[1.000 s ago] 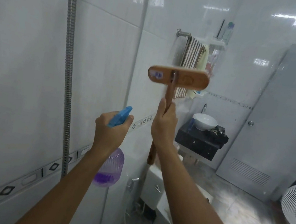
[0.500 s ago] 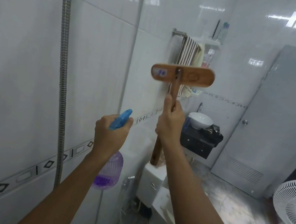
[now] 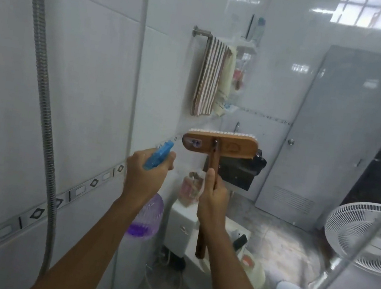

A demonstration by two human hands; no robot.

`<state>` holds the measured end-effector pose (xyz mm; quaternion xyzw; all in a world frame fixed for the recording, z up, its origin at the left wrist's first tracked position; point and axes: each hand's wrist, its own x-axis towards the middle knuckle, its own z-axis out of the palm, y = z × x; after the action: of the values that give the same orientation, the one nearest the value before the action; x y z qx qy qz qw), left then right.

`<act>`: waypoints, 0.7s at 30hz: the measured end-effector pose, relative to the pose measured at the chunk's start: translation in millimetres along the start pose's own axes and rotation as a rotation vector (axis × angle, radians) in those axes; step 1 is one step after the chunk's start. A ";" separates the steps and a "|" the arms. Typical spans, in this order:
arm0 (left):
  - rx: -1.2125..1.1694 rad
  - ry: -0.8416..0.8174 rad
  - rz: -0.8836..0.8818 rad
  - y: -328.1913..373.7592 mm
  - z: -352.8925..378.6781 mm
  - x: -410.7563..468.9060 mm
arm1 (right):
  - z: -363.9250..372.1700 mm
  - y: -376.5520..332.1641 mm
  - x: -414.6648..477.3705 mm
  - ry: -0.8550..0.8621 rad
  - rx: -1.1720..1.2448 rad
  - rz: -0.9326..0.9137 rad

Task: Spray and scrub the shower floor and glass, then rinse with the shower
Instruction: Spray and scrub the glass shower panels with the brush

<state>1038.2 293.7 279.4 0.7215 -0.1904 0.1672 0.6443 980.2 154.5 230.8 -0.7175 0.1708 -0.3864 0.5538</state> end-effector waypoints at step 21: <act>-0.134 -0.174 0.034 19.9 68.7 -30.6 | -94.7 -33.0 23.2 0.155 -0.144 -0.106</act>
<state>1001.4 225.4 274.0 0.6854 -0.2684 0.1019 0.6692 918.7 87.0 278.2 -0.7313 0.2025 -0.4563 0.4648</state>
